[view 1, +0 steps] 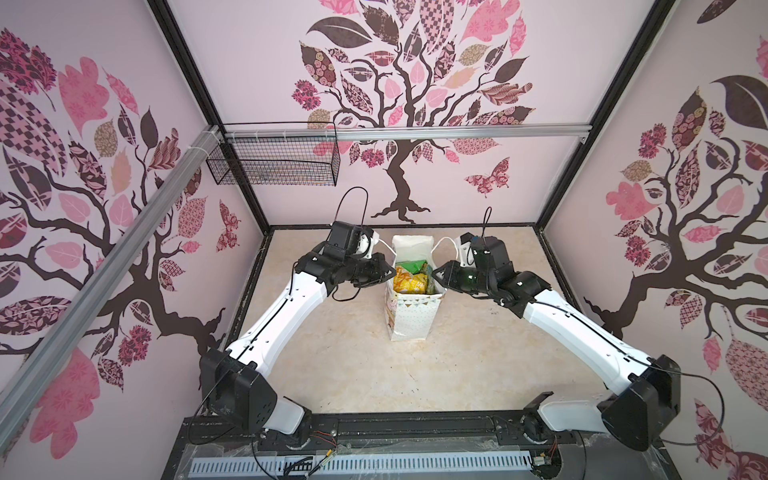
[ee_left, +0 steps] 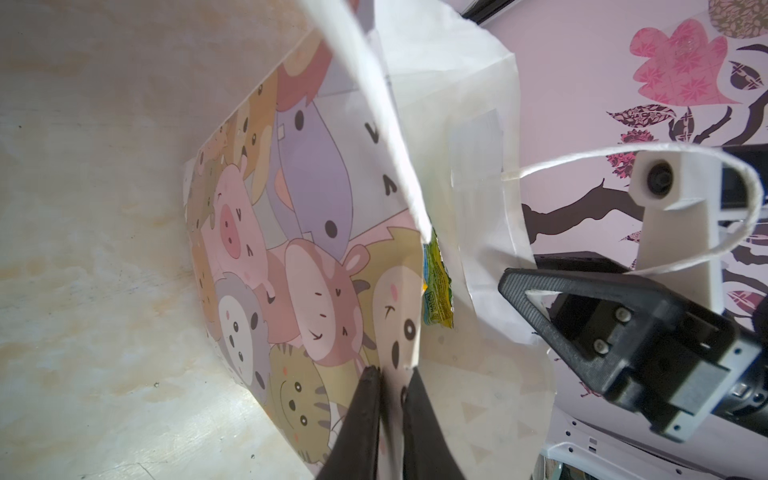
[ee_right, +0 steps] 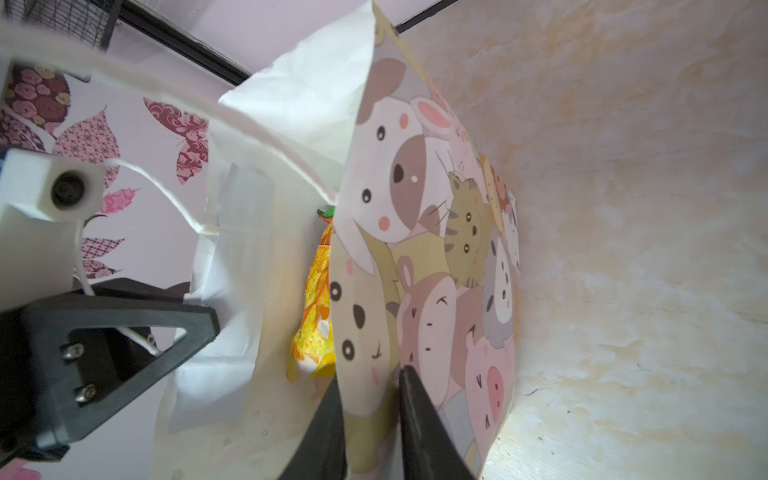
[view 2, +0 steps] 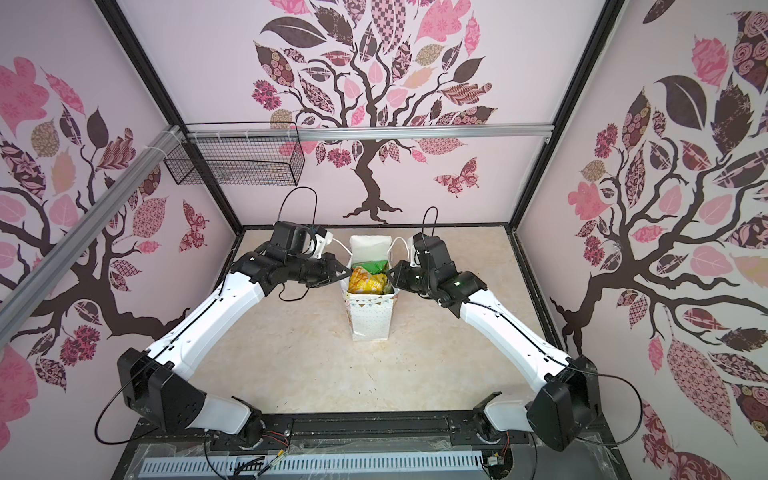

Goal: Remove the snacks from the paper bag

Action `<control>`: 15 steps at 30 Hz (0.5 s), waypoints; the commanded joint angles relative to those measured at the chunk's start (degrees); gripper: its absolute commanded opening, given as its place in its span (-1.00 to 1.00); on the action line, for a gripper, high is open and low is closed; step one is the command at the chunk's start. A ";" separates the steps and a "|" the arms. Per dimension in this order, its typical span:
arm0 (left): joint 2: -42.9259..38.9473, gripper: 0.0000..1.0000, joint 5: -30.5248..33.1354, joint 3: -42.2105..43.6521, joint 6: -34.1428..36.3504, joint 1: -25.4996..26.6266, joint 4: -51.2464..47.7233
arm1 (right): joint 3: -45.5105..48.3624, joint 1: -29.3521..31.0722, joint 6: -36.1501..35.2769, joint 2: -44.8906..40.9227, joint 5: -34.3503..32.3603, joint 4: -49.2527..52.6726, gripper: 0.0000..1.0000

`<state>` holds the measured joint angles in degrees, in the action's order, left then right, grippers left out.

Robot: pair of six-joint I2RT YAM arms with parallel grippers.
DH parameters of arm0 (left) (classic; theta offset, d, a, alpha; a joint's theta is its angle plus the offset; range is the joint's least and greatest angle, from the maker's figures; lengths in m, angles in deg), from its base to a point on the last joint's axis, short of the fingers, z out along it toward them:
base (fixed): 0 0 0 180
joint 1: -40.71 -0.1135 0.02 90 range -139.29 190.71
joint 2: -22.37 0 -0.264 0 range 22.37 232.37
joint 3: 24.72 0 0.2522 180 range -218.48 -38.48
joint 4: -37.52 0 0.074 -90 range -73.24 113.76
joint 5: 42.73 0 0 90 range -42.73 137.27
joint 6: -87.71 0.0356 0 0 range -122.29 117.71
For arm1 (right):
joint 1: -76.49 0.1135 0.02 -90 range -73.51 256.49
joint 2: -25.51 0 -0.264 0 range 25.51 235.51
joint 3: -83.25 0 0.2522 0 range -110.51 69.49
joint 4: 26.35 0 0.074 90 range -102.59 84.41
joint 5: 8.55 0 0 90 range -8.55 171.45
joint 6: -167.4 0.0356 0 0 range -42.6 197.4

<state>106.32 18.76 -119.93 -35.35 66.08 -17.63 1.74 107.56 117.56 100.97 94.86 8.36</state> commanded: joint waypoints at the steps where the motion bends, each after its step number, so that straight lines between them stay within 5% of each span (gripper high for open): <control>1: -1.24 -0.57 0.75 1.84 0.66 0.17 3.12 | -0.99 0.51 -0.84 -2.60 -1.48 1.08 -0.26; 9: -3.45 -0.14 8.65 -0.60 5.15 0.21 -1.31 | -4.05 0.52 -2.53 -3.26 -4.96 4.02 0.21; 15: -6.00 -0.04 12.60 -1.91 7.27 0.19 -2.61 | -7.01 0.49 -6.05 -4.74 -6.64 5.51 0.39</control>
<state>101.99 28.57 -119.78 -30.56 66.14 -19.42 -2.28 107.82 114.13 99.77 90.20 12.12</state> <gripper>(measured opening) 0.474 0.688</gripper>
